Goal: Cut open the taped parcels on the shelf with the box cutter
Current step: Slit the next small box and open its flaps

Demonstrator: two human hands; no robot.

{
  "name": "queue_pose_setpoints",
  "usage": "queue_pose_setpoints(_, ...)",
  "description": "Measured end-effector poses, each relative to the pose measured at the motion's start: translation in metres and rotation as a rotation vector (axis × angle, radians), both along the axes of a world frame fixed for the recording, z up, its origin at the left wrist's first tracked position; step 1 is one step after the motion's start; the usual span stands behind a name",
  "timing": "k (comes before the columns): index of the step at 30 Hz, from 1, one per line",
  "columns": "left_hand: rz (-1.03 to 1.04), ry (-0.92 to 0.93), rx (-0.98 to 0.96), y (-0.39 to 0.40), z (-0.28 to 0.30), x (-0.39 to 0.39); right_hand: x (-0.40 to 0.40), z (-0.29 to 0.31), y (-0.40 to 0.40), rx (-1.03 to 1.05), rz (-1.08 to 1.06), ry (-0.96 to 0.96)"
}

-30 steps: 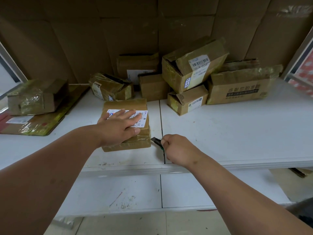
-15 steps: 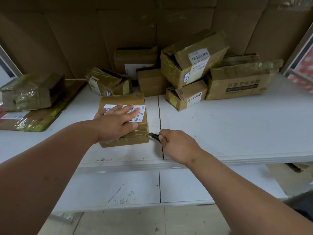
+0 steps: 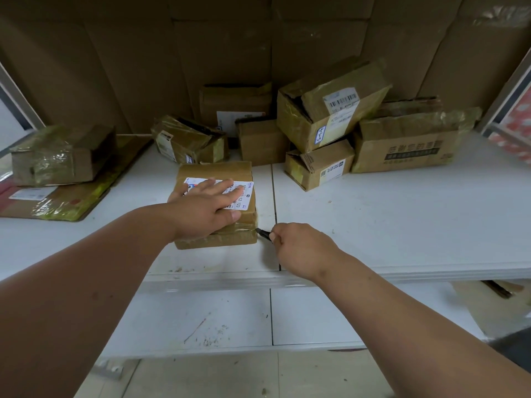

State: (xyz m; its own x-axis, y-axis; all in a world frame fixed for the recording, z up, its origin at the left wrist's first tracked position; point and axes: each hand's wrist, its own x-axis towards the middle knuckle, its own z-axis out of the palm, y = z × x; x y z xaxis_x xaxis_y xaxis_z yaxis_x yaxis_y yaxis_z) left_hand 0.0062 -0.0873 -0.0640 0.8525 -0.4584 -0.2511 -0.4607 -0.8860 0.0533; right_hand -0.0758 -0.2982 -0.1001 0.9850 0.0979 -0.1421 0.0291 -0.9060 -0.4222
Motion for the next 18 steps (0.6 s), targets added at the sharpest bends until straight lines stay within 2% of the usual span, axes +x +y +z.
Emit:
queue_pose_setpoints(11, 0.002, 0.028, -0.004, -0.001, 0.004, -0.002, -0.004, 0.003, 0.002, 0.0, -0.009, 0.027)
queue_pose_setpoints(15, 0.021, 0.041, -0.017, 0.003, 0.005, 0.0, -0.009, 0.003, -0.007, -0.207, 0.083, 0.009)
queue_pose_setpoints(18, 0.012, 0.039, -0.017, 0.001, 0.004, 0.0, -0.01, 0.004, -0.015, -0.09, 0.035, 0.012)
